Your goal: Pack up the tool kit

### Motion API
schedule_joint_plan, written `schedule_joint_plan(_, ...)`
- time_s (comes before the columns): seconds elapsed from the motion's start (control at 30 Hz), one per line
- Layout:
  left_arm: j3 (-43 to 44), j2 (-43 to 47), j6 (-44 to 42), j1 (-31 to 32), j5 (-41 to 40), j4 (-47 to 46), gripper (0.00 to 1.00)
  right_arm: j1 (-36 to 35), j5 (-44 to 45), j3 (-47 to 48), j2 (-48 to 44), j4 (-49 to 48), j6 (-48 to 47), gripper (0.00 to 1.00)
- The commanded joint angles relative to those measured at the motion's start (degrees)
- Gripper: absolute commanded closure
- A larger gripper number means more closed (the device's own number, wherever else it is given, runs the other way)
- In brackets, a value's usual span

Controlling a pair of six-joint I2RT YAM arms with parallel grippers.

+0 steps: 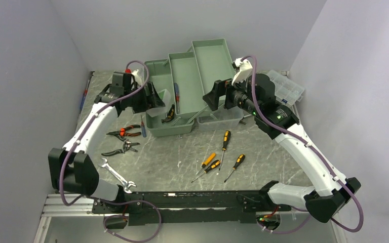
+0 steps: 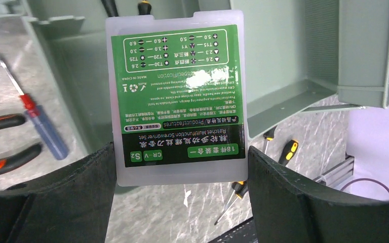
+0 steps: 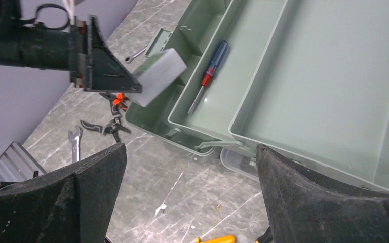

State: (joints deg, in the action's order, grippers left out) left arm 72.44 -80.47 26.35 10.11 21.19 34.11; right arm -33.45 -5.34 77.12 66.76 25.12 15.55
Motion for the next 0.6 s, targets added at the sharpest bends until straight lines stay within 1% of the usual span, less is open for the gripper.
schedule_joint_plan(0.0,2.3,-2.9,4.3,1.3,2.9,-7.6,0.62,0.1,-1.2,1.8,0.1,-2.2,0.9,0.0)
schedule_joint_plan(0.17,1.0,-5.3,5.3,1.4,-1.0,-7.6,0.62,0.1,-0.8,1.7,-0.2,-1.8,1.0,0.0)
schedule_joint_plan(0.3,-1.8,-6.7,6.8,1.6,0.1,-11.1,0.57,0.1,-0.8,1.4,0.1,-2.0,1.4,0.0)
schedule_joint_plan(0.33,-1.7,-7.4,6.8,1.7,0.6,-11.1,0.54,0.1,-1.0,1.4,0.3,-1.9,1.4,0.0)
schedule_joint_plan(0.4,-0.6,-8.9,6.9,1.8,1.8,-10.0,0.39,0.1,-1.2,1.4,0.6,-1.6,1.6,0.0)
schedule_joint_plan(0.47,0.7,-9.9,7.1,1.9,3.3,-8.0,0.21,0.1,-0.6,1.3,0.6,-1.0,1.9,0.0)
schedule_joint_plan(0.5,0.6,-9.5,6.8,2.0,3.1,-8.4,0.07,0.1,-0.2,1.2,0.6,-0.6,1.9,0.0)
schedule_joint_plan(0.53,-0.2,-8.3,6.6,2.1,2.8,-9.6,0.01,0.1,0.5,1.1,0.5,-0.2,1.9,0.0)
schedule_joint_plan(0.57,-1.2,-7.0,6.4,2.1,2.5,-10.8,0.01,0.1,1.0,0.8,0.4,0.5,1.9,0.0)
